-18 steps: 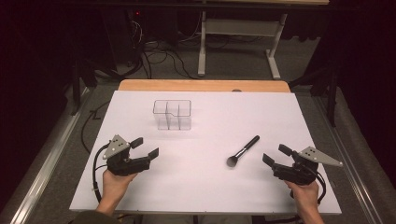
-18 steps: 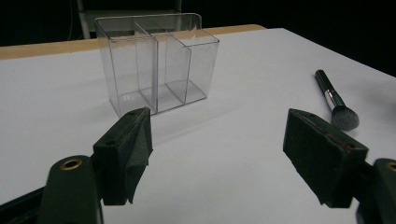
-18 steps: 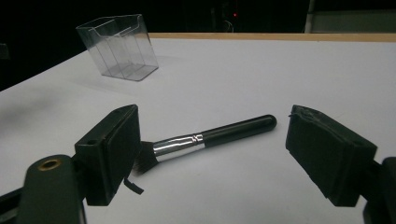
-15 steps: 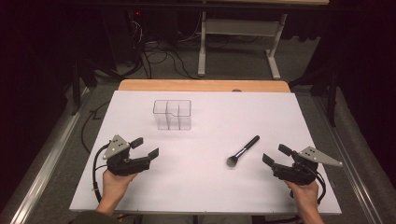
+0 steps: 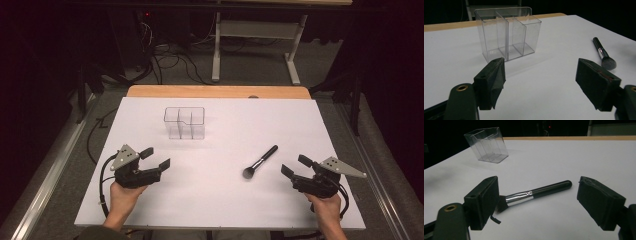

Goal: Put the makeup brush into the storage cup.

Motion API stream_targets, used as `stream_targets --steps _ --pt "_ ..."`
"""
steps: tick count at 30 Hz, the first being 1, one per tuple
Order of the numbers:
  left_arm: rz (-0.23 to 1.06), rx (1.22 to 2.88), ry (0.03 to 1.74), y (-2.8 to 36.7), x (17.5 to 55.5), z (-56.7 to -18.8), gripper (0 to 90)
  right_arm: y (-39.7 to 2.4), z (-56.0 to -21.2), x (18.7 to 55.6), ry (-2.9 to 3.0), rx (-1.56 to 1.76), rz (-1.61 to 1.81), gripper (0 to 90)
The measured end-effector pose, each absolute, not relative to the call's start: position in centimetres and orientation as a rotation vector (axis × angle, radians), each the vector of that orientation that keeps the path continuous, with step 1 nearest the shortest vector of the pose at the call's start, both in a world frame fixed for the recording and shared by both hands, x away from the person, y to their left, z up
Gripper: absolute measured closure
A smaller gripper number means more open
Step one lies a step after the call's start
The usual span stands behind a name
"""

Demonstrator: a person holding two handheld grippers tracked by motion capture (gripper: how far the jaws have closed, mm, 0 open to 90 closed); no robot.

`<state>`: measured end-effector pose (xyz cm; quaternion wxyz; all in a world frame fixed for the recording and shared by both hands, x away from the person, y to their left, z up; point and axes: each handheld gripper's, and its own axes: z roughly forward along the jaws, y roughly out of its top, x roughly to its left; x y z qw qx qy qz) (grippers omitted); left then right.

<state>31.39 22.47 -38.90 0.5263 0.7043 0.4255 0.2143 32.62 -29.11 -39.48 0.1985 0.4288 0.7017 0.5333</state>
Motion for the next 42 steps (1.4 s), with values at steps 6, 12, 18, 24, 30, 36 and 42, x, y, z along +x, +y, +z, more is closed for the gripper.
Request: stream_targets --steps 6,12,18,24,30,36,42 --pt "0.514 1.685 1.015 22.4 31.4 -38.9 23.9 -29.0 -39.5 32.6 1.967 1.195 1.488 19.8" --pt "0.514 1.681 1.012 22.5 31.3 -38.8 23.9 -29.0 -39.5 32.6 1.964 1.193 1.485 19.8" --pt "0.514 1.682 1.011 22.5 31.3 -38.8 23.9 -28.9 -39.5 32.7 1.968 1.198 1.483 19.7" --pt "0.509 1.685 1.009 22.4 31.2 -38.8 23.9 -28.5 -39.3 32.6 1.974 1.187 1.495 19.7" --pt "0.507 1.684 1.009 22.4 31.3 -38.9 23.8 -28.0 -39.1 32.6 1.984 1.171 1.500 19.7" --pt "0.504 1.682 1.012 22.4 31.3 -38.9 23.8 -28.0 -39.0 32.7 1.975 1.173 1.508 19.6" --pt "0.501 1.683 1.013 22.3 31.3 -38.9 23.8 -27.5 -38.7 32.9 1.973 1.173 1.517 19.2"
